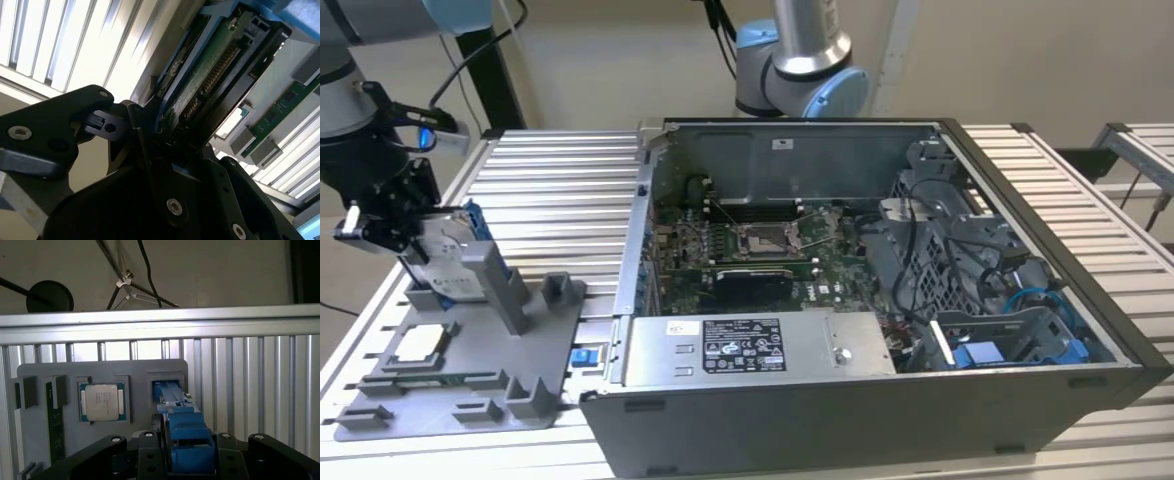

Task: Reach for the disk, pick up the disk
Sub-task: 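Pick up the disk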

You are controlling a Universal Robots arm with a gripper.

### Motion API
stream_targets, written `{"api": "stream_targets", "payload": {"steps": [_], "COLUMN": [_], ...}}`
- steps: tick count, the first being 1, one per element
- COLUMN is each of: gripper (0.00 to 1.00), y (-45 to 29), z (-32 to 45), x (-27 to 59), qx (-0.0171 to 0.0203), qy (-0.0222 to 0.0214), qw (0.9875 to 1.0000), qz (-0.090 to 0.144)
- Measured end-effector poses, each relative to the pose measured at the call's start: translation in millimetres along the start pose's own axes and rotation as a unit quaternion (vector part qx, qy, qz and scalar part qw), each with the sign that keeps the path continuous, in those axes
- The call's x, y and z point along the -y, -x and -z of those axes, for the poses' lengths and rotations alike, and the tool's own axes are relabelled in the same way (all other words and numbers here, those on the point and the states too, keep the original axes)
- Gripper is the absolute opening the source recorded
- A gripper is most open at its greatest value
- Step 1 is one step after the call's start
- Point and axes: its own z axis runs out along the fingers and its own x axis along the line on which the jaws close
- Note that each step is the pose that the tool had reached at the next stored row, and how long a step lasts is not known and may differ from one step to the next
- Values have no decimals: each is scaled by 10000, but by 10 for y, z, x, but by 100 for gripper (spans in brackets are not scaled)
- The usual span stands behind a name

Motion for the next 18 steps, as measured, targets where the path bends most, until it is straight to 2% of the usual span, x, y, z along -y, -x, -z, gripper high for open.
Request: {"api": "stream_targets", "payload": {"steps": [9, 11, 18], "gripper": [0, 0, 0], "y": [1, 1, 4], "z": [3, 14, 173], "x": [1, -1, -4], "qx": [-3, 5, 2], "qy": [6, -5, 7], "qw": [10000, 10000, 10000], "qz": [0, -1, 0]}}
